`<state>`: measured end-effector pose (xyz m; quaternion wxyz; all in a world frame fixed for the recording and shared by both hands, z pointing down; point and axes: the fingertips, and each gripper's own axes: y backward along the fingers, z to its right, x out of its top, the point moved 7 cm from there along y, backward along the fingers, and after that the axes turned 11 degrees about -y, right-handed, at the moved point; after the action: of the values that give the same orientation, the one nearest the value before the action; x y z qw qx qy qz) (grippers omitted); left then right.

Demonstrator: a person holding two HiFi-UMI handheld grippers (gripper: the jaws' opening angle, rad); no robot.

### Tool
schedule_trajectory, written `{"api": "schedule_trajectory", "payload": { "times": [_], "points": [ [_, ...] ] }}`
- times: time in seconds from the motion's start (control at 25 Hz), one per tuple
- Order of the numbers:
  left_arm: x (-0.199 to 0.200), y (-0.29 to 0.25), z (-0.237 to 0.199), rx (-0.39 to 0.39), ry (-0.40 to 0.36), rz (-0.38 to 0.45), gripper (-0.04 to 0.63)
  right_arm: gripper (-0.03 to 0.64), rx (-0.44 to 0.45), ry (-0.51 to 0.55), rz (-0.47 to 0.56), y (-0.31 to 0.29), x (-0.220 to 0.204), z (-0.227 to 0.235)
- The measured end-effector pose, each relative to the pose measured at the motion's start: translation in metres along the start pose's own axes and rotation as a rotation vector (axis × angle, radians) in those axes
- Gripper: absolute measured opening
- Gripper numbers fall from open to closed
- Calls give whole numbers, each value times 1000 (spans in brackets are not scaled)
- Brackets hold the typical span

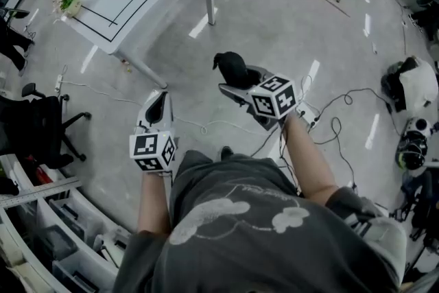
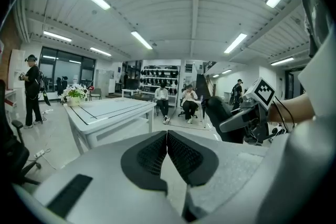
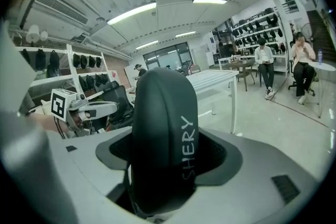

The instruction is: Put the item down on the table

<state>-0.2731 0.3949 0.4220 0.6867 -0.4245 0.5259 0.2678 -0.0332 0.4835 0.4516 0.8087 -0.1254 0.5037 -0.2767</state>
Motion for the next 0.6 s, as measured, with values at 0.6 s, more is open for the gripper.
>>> {"api": "schedule_trajectory", "payload": {
  "times": [0.6],
  "points": [
    [10, -69, -34, 14, 3, -17, 5, 330, -74, 1, -14, -22, 38, 72]
  ]
}}
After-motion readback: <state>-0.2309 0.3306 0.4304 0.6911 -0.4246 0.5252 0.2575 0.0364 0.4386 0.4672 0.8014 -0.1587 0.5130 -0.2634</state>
